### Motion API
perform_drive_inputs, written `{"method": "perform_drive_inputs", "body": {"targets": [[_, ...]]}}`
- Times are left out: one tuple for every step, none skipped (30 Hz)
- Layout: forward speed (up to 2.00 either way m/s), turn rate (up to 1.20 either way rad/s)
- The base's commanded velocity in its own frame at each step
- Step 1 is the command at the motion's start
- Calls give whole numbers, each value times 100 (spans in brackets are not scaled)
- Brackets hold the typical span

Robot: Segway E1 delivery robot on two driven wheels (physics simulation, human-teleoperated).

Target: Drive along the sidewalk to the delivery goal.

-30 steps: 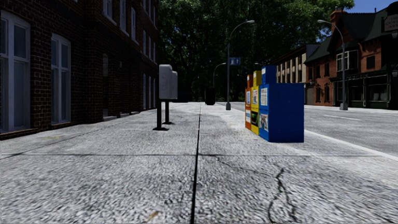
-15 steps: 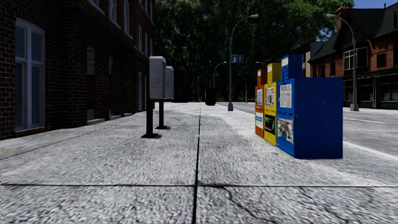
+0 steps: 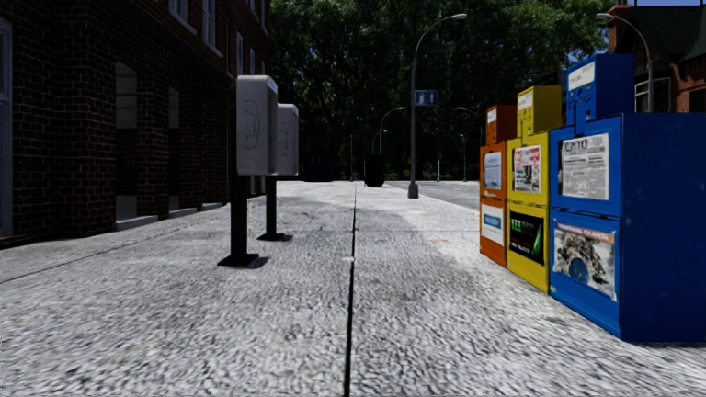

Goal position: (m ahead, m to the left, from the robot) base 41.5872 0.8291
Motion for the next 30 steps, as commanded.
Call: {"method": "perform_drive_inputs", "body": {"targets": [[200, 0], [200, 0], [200, 0], [200, 0], [200, 0], [200, 0], [200, 0], [200, 0], [200, 0], [200, -28], [200, -57], [200, -107], [200, -120], [200, -120], [200, -120], [200, -120], [200, -39], [200, -1], [200, -1], [200, 0], [200, 0], [200, 0], [200, 0], [200, 0], [200, 0], [200, 0], [200, 0], [200, 0], [200, 0], [200, 0]]}}
